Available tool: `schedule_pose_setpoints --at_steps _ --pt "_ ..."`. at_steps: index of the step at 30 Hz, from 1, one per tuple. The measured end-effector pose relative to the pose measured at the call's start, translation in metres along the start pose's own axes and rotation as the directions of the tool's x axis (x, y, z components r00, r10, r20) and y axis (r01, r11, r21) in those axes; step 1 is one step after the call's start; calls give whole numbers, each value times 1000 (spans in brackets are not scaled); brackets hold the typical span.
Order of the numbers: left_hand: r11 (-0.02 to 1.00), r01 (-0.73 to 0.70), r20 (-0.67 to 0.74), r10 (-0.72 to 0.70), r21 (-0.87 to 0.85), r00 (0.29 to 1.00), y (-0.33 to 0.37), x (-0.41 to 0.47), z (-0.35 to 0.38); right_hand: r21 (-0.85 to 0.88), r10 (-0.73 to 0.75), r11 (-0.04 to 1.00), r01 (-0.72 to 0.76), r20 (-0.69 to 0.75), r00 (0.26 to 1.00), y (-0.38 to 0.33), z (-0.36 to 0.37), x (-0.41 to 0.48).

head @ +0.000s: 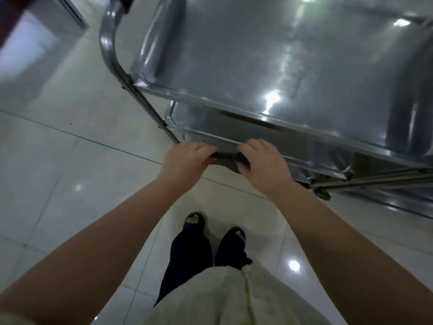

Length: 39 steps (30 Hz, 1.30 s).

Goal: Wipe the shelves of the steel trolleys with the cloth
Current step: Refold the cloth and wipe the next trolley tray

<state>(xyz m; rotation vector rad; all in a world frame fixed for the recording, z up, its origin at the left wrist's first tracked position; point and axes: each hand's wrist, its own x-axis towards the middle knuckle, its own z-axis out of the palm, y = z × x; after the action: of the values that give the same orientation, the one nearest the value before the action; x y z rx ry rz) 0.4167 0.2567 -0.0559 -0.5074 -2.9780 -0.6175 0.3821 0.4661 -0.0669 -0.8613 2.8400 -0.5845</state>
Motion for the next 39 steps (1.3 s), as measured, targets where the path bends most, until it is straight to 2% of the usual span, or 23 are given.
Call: schedule_pose_setpoints --at_steps 3,8,13,17,20,23,28,32,39 --pt "997 50 -91 -45 58 995 -4 -15 -57 -73 -130 989 131 16 991 -45 -36 37" --pt "965 206 -210 -169 165 963 -40 -47 -127 -66 -355 935 350 -102 929 -119 -61 98" --pt "915 337 -252 -280 222 927 -104 -94 -169 -60 -519 854 516 -68 852 -198 -38 157" --pt "866 451 -266 -392 217 881 -179 -128 -194 -39 -586 810 585 -19 810 -264 -5 213" --pt "840 503 -285 -441 201 851 -244 -144 -222 -25 -587 809 587 27 809 -319 20 268" --pt "828 534 -314 -468 169 826 -309 -145 -260 19 -562 827 561 11 827 -370 36 328" --pt "827 529 -293 -466 191 835 -418 -126 -313 -12 -517 856 518 47 855 -427 55 423" --pt "863 468 -253 -417 190 873 -494 -80 -344 -51 -480 875 481 34 876 -441 52 506" --pt "870 370 -243 -301 326 922 -600 57 -383 -41 -407 913 405 -52 912 -411 22 671"
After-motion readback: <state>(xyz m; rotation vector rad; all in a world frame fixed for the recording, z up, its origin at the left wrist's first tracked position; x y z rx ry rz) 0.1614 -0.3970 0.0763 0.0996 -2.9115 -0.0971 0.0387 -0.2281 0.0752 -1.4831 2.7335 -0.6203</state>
